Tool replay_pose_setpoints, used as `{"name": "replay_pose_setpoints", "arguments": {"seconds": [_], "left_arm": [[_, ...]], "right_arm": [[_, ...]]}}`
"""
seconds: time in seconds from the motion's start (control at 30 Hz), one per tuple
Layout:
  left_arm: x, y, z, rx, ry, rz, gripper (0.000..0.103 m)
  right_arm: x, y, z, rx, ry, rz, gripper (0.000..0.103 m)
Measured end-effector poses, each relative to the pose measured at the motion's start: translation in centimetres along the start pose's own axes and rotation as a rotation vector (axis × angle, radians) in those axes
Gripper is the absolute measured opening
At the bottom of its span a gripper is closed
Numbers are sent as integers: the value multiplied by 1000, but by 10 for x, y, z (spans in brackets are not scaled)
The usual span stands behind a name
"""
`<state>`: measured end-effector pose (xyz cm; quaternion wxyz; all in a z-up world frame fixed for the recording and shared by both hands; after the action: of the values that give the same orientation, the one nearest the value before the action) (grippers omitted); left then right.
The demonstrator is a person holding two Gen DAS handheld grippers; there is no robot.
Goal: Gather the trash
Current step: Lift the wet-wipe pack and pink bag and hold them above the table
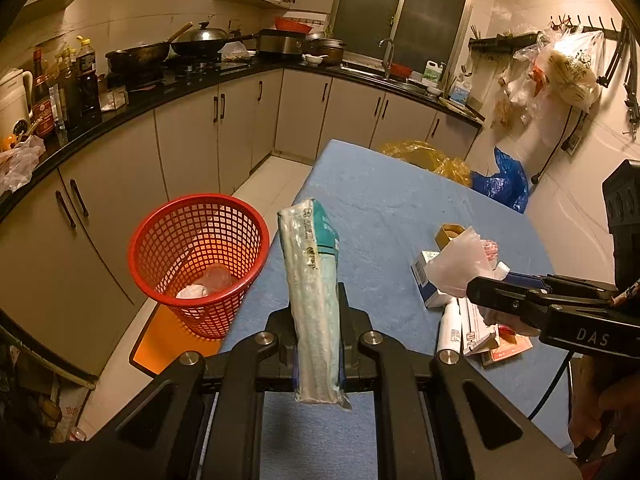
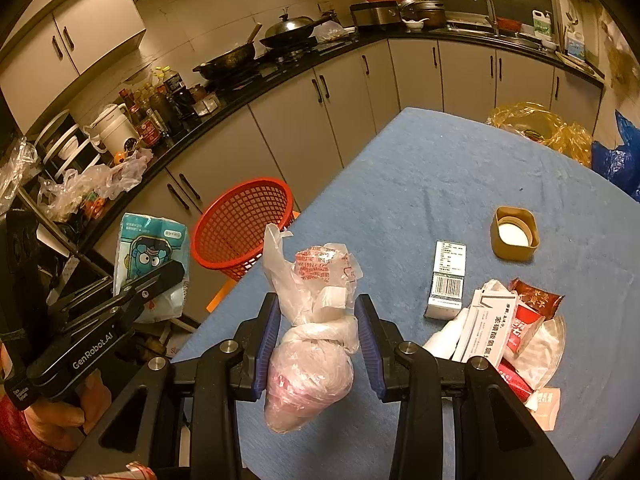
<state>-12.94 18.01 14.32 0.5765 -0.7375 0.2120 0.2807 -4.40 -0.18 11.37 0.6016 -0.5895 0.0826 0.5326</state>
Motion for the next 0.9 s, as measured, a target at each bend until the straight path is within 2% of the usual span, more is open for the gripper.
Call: {"name": "replay_pose_setpoints", "arguments": {"seconds": [0.9], "left_arm": [[-16, 3, 16, -31, -19, -22, 12]], "right_arm": [[0, -7, 16, -11, -14, -9, 41]]}}
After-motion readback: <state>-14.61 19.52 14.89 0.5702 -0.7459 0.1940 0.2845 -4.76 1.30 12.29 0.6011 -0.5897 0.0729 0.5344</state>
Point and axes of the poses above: each gripper's, at about its wrist camera, not at the fingertips, and x roughly the way its jaws point, z to its left, y to its underside, the point moved 1 cm from there along x, roughly the way its jaws point, and after that the axes turned 2 degrees about -y, right-handed, at the moved point
